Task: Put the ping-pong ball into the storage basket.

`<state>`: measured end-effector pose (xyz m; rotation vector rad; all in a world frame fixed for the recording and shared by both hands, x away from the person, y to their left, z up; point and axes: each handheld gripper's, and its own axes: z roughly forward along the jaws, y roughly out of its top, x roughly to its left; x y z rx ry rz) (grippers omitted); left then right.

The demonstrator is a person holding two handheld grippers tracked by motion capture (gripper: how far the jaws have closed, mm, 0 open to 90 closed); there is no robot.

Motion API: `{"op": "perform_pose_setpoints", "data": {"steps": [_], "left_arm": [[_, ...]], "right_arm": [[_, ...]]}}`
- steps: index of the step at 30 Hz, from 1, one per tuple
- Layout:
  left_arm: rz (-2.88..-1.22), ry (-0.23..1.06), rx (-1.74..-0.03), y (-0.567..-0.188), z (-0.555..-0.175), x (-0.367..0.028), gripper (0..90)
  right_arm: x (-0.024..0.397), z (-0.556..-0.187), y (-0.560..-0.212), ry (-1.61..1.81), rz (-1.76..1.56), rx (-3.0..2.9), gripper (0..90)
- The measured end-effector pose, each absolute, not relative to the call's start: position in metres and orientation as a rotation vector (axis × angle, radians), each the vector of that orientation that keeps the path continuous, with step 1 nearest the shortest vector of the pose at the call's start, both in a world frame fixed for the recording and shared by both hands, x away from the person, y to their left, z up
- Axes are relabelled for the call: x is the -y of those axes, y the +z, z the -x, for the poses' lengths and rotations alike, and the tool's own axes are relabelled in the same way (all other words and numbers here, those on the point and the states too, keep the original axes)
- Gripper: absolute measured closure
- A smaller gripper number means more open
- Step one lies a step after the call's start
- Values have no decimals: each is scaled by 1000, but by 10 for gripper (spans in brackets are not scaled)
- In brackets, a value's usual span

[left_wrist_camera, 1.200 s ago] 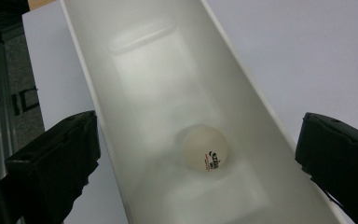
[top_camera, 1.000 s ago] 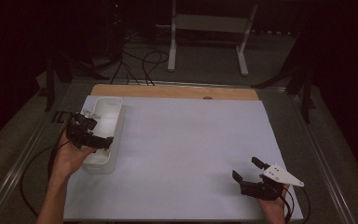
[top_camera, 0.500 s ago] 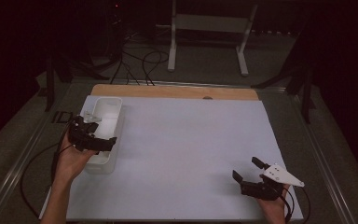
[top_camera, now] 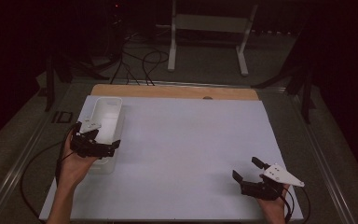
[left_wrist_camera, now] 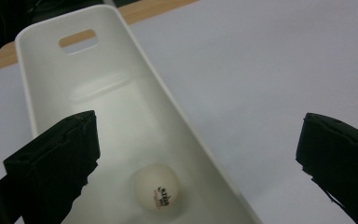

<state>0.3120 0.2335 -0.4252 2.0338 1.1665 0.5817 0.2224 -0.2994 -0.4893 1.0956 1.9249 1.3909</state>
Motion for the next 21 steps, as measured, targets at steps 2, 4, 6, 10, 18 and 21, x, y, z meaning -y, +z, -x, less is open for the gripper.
{"op": "perform_pose_setpoints", "data": {"steps": [2,4,6,10,18,21], "left_arm": [[-2029,587,-1142,-427,-310,-232,1],[-2018,597,-1123,-430,-308,-231,1],[-2001,598,-1105,-432,-305,-230,1],[-1973,606,-1057,-437,-300,-229,1],[-1930,610,-990,-444,-290,-230,1],[-1917,628,-979,-446,-286,-231,1]], "right_arm": [[299,-222,-489,1391,-1099,-1925,70],[300,-222,-489,1393,-1097,-1923,70],[300,-223,-489,1394,-1092,-1924,70],[299,-223,-490,1395,-1095,-1926,71],[299,-223,-490,1399,-1089,-1929,71],[298,-223,-490,1401,-1083,-1930,71]]}}
